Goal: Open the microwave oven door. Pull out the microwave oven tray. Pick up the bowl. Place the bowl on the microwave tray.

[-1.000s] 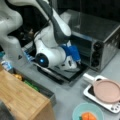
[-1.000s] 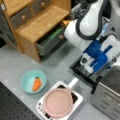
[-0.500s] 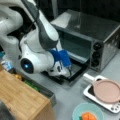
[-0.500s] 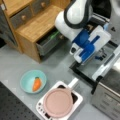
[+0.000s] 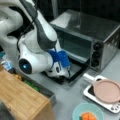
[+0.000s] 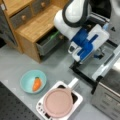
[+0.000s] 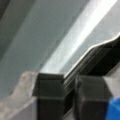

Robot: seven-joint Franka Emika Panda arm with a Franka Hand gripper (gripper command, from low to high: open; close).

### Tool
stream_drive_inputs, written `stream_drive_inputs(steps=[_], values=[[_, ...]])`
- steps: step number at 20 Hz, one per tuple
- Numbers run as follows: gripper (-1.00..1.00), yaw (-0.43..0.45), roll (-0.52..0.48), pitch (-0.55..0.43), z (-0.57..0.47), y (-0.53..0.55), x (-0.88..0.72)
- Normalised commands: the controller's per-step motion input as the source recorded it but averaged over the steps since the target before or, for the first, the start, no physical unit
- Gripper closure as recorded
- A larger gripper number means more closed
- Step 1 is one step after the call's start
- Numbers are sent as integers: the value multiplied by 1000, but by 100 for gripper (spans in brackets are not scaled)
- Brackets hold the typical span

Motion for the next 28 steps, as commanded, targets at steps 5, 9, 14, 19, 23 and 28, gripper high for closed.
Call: stream_drive_inputs(steps=[5, 9, 14, 19, 23, 28], values=[[-100, 31, -137, 27, 27, -19, 7], [-100, 54, -115, 2, 20, -25, -7], [-100, 38, -96, -10, 12, 17, -40], [-100, -25, -82, -27, -67, 175, -85], [-100, -131, -56, -54, -138, 313, -86], [-100, -195, -20, -50, -146, 234, -75]])
